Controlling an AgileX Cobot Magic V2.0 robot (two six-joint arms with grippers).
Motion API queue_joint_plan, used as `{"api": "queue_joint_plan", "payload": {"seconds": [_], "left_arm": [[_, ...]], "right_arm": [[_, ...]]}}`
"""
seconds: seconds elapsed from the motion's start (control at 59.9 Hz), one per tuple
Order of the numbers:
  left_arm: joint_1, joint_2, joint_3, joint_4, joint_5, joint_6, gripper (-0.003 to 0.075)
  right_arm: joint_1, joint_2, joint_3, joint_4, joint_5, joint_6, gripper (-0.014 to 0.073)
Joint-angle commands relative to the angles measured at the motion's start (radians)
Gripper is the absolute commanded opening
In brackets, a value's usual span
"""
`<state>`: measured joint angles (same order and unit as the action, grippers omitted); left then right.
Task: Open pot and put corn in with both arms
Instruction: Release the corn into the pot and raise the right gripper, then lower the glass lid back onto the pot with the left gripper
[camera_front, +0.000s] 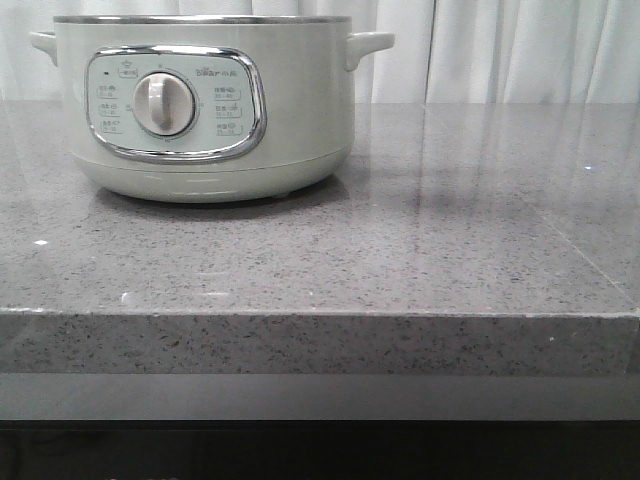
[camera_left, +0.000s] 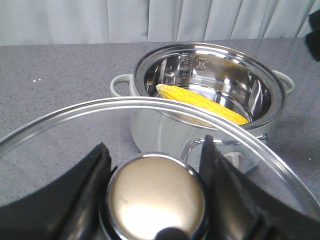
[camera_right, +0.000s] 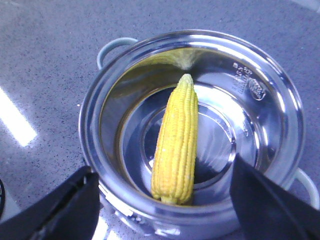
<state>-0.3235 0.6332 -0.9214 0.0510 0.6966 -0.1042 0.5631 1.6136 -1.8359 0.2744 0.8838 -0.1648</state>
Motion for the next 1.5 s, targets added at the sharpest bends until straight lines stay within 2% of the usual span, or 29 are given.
{"api": "queue_joint_plan", "payload": {"seconds": [0.0, 0.2, 0.317, 0.668, 0.851, 1.335, 1.486], "left_arm": [[0.002, -0.002, -0.038, 0.004, -0.143, -0.003, 0.0189], [0.002, -0.002, -0.038, 0.004, -0.143, -0.003, 0.0190], [0.002, -0.002, -0.038, 0.004, -0.143, -0.003, 0.0189], [0.002, -0.002, -0.038, 0.004, -0.143, -0.003, 0.0189], [0.002, -0.002, -0.038, 0.004, -0.143, -0.003, 0.0189], [0.002, -0.002, -0.038, 0.004, -0.143, -0.003, 0.0189], [0.002, 0.026, -0.037, -0.063, -0.201, -0.003, 0.0189]], "right_arm": [[-0.002, -0.146, 0.111, 0.000, -0.141, -0.022, 0.0561], [-0.002, -0.408, 0.455, -0.006, -0.302, -0.043, 0.0561], [-0.002, -0.533, 0.604, -0.035, -0.357, -0.043, 0.0561], [-0.002, -0.852, 0.942, -0.041, -0.563, -0.043, 0.0561], [-0.002, -0.930, 1.005, -0.041, -0.571, -0.043, 0.0561], [-0.002, -0.929, 1.006, -0.041, -0.572, -0.043, 0.0561], [-0.002, -0.929, 1.006, -0.041, -0.572, -0.043, 0.0561]]}}
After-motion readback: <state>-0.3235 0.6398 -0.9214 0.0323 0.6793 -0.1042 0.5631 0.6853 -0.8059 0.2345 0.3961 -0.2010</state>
